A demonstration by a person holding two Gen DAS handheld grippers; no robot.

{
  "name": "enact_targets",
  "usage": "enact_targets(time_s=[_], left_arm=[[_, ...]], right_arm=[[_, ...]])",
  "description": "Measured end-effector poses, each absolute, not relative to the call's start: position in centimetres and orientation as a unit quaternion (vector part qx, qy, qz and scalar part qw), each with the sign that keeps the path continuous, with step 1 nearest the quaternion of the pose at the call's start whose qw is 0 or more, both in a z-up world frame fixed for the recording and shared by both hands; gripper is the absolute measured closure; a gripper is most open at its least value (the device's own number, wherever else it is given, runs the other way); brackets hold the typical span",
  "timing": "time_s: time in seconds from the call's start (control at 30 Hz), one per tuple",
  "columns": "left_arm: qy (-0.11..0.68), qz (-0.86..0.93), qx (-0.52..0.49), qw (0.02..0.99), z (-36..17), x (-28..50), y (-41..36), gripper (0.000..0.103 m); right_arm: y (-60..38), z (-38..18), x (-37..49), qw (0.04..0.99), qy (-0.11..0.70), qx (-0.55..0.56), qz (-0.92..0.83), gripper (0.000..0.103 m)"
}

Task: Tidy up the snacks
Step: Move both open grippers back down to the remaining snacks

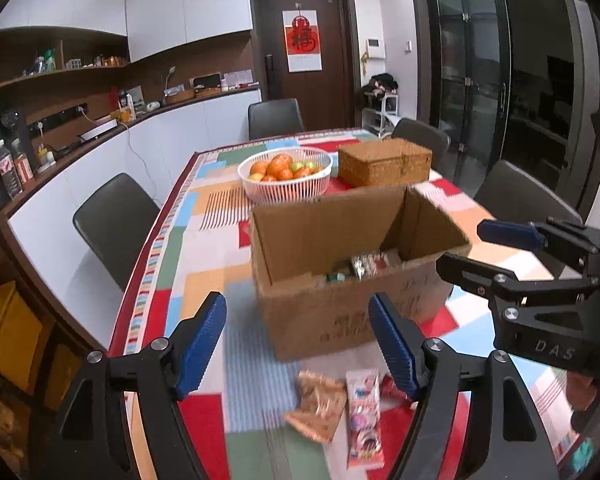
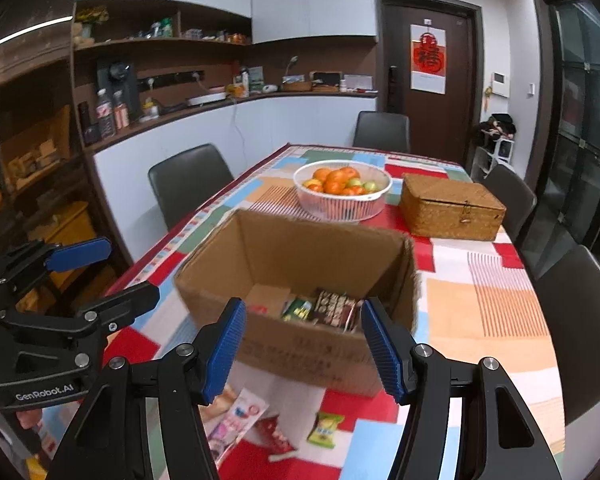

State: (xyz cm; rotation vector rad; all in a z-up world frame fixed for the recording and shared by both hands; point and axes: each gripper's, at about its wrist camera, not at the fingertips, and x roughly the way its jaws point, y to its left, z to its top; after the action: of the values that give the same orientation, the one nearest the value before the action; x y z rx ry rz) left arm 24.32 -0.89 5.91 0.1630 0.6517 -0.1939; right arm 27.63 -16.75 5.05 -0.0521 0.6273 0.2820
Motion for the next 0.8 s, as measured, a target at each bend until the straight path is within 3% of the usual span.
enact_targets(time_s=[0.8], left_arm=[[0.434,-0.106,0.115,0.887,-3.9,21.7,0.6,0.030]], right_arm=[[-13.8,-5.1,24.2,0.875,0.449,-0.070,0.170,0.042]])
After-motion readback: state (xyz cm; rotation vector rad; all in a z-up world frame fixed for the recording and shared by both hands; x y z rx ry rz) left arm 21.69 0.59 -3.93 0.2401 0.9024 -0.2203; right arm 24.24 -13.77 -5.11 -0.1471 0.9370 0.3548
